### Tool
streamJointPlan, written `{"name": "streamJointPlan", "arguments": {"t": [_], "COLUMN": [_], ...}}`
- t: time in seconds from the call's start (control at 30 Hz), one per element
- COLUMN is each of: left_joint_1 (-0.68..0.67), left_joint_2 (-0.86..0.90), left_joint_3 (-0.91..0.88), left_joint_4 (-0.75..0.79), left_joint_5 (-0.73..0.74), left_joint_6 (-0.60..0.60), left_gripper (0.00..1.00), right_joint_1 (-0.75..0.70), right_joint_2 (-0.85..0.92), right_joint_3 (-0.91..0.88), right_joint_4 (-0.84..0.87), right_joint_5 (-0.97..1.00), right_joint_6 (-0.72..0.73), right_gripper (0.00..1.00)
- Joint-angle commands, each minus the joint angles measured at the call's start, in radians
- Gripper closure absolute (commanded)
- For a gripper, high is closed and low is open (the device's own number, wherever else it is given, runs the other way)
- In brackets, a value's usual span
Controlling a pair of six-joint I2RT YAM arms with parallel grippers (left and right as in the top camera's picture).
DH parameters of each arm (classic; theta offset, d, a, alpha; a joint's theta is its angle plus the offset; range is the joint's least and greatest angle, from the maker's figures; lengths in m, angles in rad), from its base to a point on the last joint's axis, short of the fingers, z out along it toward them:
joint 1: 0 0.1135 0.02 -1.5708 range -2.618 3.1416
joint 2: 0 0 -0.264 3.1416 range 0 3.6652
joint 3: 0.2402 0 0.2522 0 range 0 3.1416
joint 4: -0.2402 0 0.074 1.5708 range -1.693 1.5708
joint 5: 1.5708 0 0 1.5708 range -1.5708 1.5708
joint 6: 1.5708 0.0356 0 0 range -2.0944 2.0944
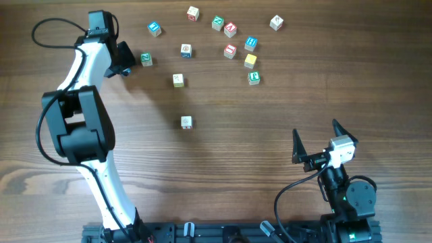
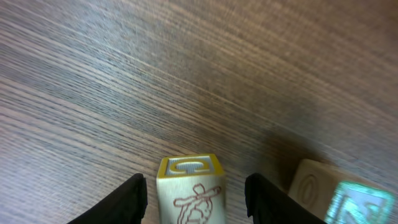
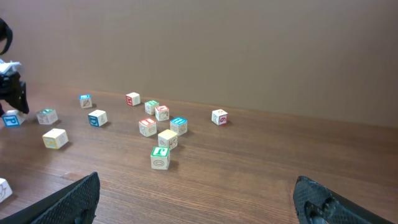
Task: Form a horizontal line
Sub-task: 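Carry the yellow-lettered block beside the placed green-lettered block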
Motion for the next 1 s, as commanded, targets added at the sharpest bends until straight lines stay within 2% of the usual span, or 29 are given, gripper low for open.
{"name": "streamJointPlan", "arguments": {"t": [0.0,0.07,0.1,0.27,0.47,0.6,0.8,0.97], "left_joint_1": [0.002,0.002,0.002,0.002,0.002,0.003,0.002,0.0], "left_joint_2": [0.026,0.026,0.026,0.026,0.005,-0.114,-0.316,-0.373], "left_joint_3": [-0.012,-0.012,-0.012,-0.012,-0.01,-0.01,-0.01,-0.011], "left_joint_4": [0.01,0.017,0.018,0.016,0.011,-0.007,-0.166,-0.406], "left_joint_5": [0.012,0.012,0.012,0.012,0.011,0.012,0.016,0.195], "left_joint_6": [-0.002,-0.002,-0.002,-0.002,0.002,0.002,0.002,0.006], "left_gripper": [0.49,0.51,0.57,0.72,0.73,0.76,0.79,0.79], "right_joint_1": [-0.003,-0.003,-0.003,-0.003,-0.003,-0.003,-0.003,-0.003], "right_joint_2": [-0.007,-0.007,-0.007,-0.007,-0.007,-0.007,-0.007,-0.007], "right_joint_3": [-0.001,-0.001,-0.001,-0.001,-0.001,-0.001,-0.001,-0.001], "right_joint_4": [0.004,0.004,0.004,0.004,0.004,0.004,0.004,0.004], "right_joint_5": [-0.013,-0.013,-0.012,-0.013,-0.012,-0.012,-0.012,-0.012], "right_joint_6": [-0.011,-0.011,-0.012,-0.012,-0.011,-0.011,-0.011,-0.011], "right_gripper": [0.0,0.0,0.0,0.0,0.0,0.0,0.0,0.0]}}
